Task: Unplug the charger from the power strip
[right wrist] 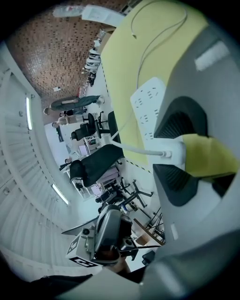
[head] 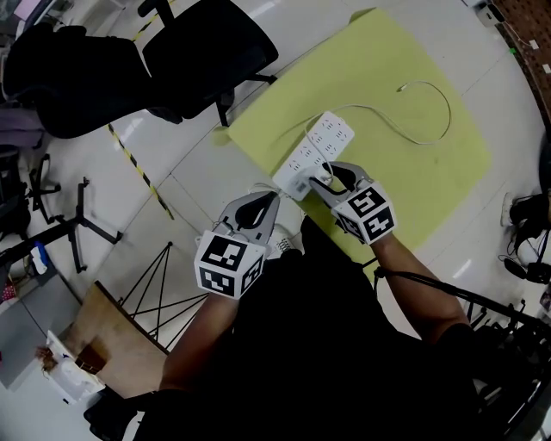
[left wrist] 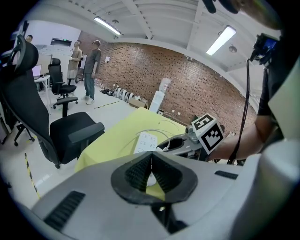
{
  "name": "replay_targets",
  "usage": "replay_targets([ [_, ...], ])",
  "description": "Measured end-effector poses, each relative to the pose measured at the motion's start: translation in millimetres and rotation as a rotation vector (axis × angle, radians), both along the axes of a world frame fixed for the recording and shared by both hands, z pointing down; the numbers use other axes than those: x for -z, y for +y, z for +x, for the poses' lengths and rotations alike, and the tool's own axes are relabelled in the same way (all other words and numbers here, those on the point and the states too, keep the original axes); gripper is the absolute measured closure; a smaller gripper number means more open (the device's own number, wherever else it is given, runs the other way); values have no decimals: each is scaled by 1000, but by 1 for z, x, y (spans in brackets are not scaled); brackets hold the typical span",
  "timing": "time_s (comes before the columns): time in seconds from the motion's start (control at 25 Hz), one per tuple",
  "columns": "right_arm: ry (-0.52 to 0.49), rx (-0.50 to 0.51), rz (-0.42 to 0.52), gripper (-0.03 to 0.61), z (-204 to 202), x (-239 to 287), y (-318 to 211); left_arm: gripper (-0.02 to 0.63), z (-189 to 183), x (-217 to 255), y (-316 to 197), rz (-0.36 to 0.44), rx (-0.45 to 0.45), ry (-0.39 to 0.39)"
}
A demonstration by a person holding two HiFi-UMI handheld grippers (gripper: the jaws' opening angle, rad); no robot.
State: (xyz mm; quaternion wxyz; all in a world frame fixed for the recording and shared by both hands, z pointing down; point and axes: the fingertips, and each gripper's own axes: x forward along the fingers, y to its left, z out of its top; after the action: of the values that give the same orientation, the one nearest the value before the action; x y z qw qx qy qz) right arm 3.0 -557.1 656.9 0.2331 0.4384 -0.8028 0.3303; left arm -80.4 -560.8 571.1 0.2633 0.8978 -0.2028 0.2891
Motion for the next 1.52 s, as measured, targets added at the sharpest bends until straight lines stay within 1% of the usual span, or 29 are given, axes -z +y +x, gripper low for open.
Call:
replay_targets([
  [0.16, 9, 14, -15, 436, -3, -3, 0, 606, -1, -1, 1, -5, 4, -4],
  [0.4, 24, 16, -12, 441, -6, -4, 2, 606, -3, -1, 4, -3, -1, -3],
  [0.64, 21, -17, 39, 442, -1, 11, -1, 606, -2, 4, 8, 7, -11, 5],
  [0.76, -2, -84, 55, 442, 16, 18, -2, 606, -2, 6, 9, 14, -13, 8],
  [0.84, -30, -162, 48, 442, 36, 19, -1, 606, -1, 8, 10, 19, -16, 10],
  [1.0, -61, -329, 16, 442, 87, 15, 5, 606, -1, 13, 11, 29, -16, 15],
  [1.16, -88, -480, -17, 442, 135, 5, 16, 606, -8, 17, 7, 40, 3, 17],
  [1.28, -164, -586, -73, 442, 160, -8, 25, 606, -9, 20, 8, 46, 9, 23],
  [1.36, -229, -607, -125, 442, 164, -17, 32, 606, -8, 24, 9, 58, 10, 35],
  [1.44, -279, -605, -169, 440, 160, -24, 38, 606, -8, 29, 10, 69, 12, 46],
  [1.52, -297, -612, -182, 440, 157, -28, 41, 606, -9, 33, 10, 75, 14, 50],
])
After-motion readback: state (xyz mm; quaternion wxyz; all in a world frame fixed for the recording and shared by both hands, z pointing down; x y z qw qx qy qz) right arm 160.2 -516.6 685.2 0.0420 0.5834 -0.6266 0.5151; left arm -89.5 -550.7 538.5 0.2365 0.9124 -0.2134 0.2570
